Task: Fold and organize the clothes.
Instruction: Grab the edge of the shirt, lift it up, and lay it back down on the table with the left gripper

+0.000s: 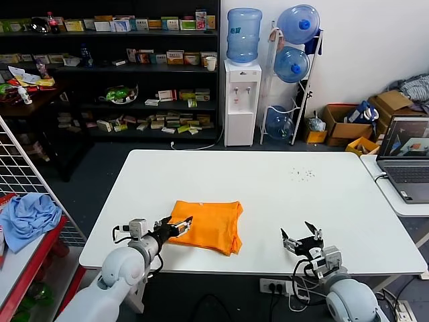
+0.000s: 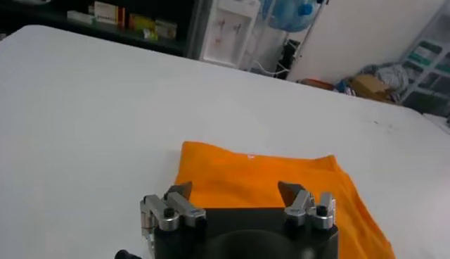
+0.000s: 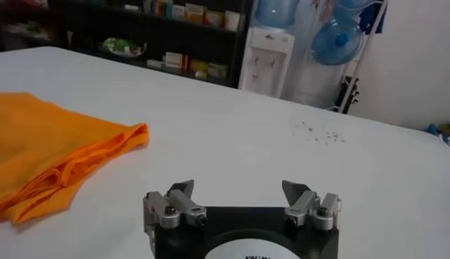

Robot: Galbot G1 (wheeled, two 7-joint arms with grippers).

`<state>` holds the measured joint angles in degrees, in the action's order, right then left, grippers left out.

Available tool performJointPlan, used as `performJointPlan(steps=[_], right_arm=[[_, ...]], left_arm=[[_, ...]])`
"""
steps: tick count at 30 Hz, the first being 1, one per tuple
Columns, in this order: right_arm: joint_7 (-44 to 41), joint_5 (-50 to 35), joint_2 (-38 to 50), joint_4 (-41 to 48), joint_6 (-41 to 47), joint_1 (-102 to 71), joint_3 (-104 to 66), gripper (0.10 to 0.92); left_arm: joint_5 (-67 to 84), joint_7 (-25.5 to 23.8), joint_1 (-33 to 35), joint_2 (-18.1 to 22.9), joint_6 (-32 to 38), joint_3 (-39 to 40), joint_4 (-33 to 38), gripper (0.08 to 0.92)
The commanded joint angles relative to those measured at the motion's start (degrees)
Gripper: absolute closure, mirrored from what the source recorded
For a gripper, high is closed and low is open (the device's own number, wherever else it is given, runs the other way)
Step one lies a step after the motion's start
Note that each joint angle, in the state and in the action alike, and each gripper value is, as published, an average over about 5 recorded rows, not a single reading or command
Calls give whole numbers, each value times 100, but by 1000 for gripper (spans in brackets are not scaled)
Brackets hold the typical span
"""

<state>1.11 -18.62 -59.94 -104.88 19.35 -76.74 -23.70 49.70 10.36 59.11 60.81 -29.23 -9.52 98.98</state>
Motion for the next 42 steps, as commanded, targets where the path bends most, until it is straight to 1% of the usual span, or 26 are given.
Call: performJointPlan(steps=[1,6,11,16,23,26,37,42], right_arm=[[-156,18,20,31,-116,-28,-20,203],[-156,22,13,42,-111,-49,-40,203],[-149,30,-4,41,-101,-60,-52,203],[-134,26,-3,38,-84,-56,-73,203],[-111,-10,9,12,-55,-23,-77,203],[-100,-26,10,3,-40,-5,-69,203],[-52,-67,12,-53,-8,-20,-75,203],[-21,-62,1,-71,-4,-25,-80,203]], left_arm=[[152,-985,-379,-436,-431,-422,-1074,177],[206,-1211,-612,-331,-475,-367,-1383,177],[293,-1289,-762,-190,-503,-306,-1587,177],[282,-1323,-811,-55,-544,-233,-1646,177],[273,-1407,-758,1,-625,-149,-1569,189],[258,-1420,-727,25,-671,-132,-1537,250],[284,-1420,-588,68,-658,-103,-1270,571],[363,-1287,-545,59,-534,-149,-1127,718]])
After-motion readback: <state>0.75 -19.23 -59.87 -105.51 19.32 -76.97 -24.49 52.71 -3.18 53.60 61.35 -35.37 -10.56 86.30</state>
